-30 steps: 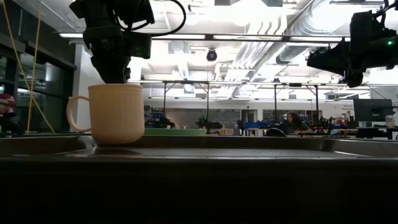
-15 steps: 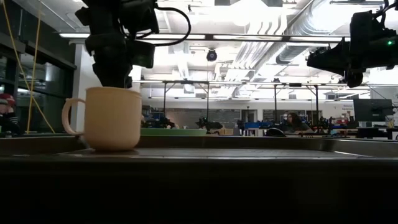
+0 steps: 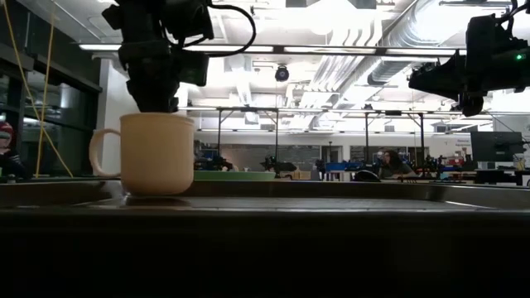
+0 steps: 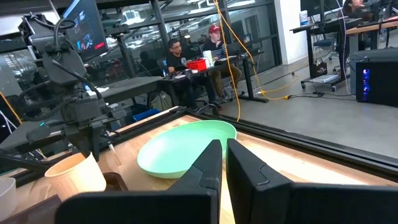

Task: Set up tray
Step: Put the orange mug on the brown serving tray

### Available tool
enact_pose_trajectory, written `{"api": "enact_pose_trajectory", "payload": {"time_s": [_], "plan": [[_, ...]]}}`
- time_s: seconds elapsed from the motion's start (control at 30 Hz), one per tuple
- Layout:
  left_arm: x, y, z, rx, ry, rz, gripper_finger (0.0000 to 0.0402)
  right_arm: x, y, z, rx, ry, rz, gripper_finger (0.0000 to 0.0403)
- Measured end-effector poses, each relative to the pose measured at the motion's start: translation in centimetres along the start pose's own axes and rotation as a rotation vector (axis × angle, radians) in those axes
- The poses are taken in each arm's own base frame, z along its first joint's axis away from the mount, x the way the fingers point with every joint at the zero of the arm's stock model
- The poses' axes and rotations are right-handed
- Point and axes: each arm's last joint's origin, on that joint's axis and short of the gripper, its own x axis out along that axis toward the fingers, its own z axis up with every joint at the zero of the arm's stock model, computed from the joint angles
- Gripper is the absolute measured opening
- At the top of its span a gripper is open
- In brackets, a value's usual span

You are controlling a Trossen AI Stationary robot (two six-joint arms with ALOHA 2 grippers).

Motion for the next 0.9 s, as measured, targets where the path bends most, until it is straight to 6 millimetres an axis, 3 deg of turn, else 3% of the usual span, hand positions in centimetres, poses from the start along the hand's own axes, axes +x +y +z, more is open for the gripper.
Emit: {"api": "enact_pose_trajectory", "payload": {"time_s": [0.9], "plan": [[-0.01,-0.02,0.23,0.051,-0.026,0.006,0.0070,0.00,0.00,0.00,-0.008,0.000,0.000,0.0000]]}}
